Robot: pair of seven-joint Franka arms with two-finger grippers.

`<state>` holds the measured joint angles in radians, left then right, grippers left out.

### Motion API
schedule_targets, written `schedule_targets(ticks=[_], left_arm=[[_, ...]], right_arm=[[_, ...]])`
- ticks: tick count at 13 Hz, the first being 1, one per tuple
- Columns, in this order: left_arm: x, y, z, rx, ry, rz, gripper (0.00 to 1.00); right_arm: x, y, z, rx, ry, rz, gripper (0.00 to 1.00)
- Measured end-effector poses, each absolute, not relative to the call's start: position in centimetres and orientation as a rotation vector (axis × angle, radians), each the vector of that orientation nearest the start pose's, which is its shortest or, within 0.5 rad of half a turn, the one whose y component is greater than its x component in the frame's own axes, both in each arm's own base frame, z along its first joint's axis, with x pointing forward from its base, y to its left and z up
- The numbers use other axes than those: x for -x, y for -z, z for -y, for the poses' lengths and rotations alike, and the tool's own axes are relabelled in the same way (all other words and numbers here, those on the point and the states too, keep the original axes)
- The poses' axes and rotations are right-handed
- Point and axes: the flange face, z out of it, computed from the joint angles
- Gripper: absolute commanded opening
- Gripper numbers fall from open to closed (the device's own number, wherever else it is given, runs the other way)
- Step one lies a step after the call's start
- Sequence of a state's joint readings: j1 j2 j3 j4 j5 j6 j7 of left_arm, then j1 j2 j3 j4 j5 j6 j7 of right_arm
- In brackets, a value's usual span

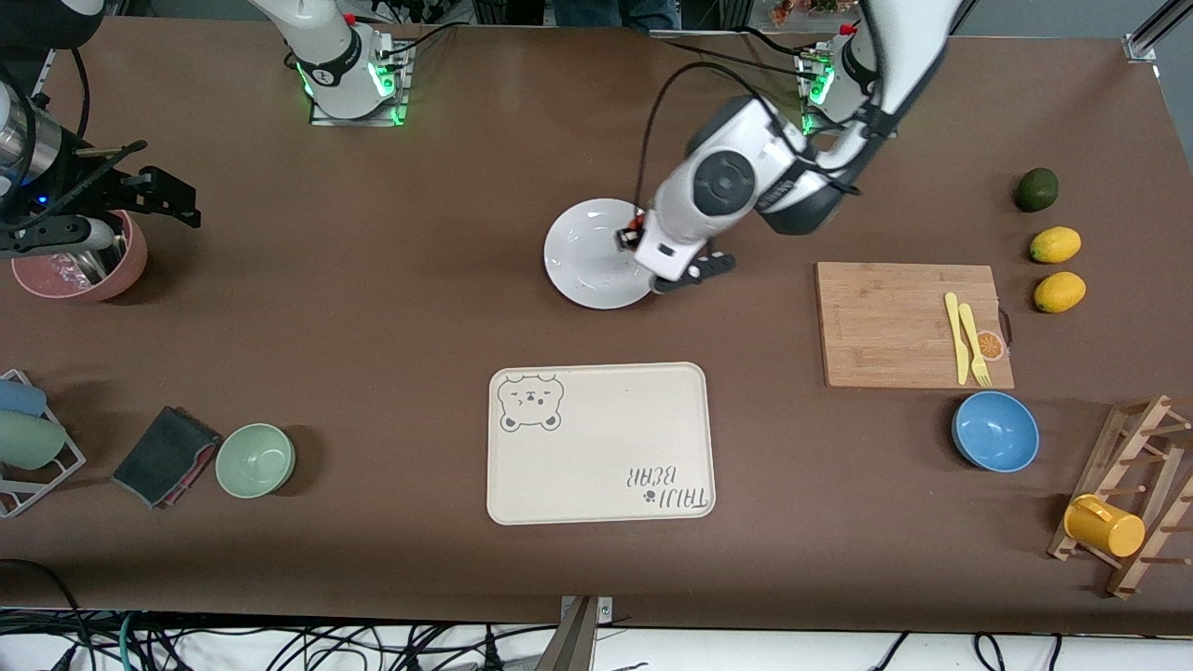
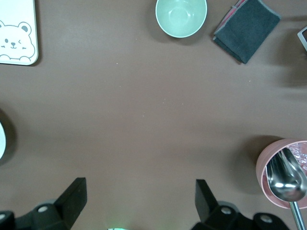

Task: Place orange and plate with both arms
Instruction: 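Carry the orange with the left gripper and release it onto the plate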

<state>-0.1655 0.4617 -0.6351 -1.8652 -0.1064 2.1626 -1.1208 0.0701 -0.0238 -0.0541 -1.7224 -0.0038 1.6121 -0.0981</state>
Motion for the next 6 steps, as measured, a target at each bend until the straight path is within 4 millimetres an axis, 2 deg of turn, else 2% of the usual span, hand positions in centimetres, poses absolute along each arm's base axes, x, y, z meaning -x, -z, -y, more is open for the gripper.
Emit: schedule_targets(ticks=[3,5,6], left_arm=[[-42.8,-26.7,46.3,3.173,-0.554,0.817,0.01],[-42.1,-24.2,47.1,3.169,-0.534,0.821,0.02],[-42.0,-23.1,47.2,3.159,-0.515,0.828,0.06]], right_arm=[[-54.5,-57.0,-0.8,3.132,-0.136,0.18,1.0],[-54.5,-57.0,-0.8,3.132,-0.136,0.18,1.0],[-54.5,-57.0,-0.8,3.132,-0.135,0.18,1.0]])
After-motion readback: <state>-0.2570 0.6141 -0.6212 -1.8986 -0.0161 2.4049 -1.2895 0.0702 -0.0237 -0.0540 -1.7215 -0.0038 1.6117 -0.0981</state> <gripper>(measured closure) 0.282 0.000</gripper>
